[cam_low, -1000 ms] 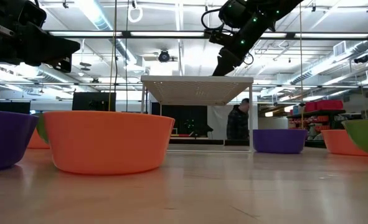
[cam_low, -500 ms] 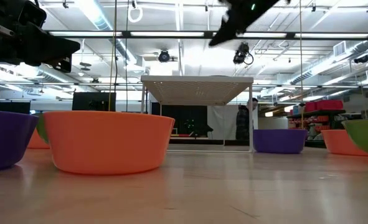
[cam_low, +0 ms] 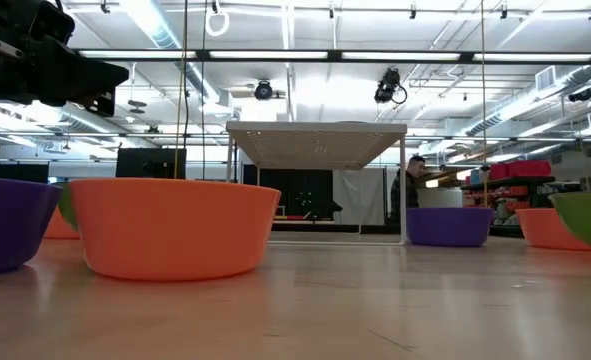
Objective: Pick & Place Mini bowls
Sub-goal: Put the middle orange bowl on the shelf
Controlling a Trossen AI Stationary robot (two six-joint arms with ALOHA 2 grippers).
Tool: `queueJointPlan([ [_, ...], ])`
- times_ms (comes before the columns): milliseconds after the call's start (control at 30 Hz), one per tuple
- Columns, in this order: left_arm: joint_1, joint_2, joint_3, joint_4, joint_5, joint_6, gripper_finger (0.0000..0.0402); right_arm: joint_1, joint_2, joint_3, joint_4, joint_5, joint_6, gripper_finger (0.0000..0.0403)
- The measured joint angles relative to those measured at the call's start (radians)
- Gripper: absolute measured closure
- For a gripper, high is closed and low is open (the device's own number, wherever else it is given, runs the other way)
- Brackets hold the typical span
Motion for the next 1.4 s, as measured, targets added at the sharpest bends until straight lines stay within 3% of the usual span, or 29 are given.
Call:
queueJointPlan([
  [100,0.0,0.0,0.0,0.0,0.0,0.0,0.0396,0.04,0.126,0.003,0.175,0.0,0.014,0.0188],
  [167,0.0,0.0,0.0,0.0,0.0,0.0,0.0396,0.045,0.204,0.042,0.195,0.0,0.052,0.0188],
  [567,0.0,0.0,0.0,0.0,0.0,0.0,0.0396,0.013,0.516,0.407,-0.175,0.011,0.162,0.0188],
  [833,0.0,0.0,0.0,0.0,0.0,0.0,0.0396,-0.026,0.548,0.43,-0.275,0.037,0.261,0.0194],
  [1033,0.0,0.0,0.0,-0.001,0.0,0.0,0.0396,-0.034,0.548,0.427,-0.309,0.035,0.263,0.025],
  [1300,0.0,0.0,0.0,0.0,0.0,0.0,0.0396,-0.019,0.545,0.427,-0.306,-0.031,0.206,0.0387],
  [1400,0.0,0.0,0.0,0.0,0.0,0.0,0.0396,-0.003,0.512,0.426,-0.311,-0.09,0.194,0.0387],
])
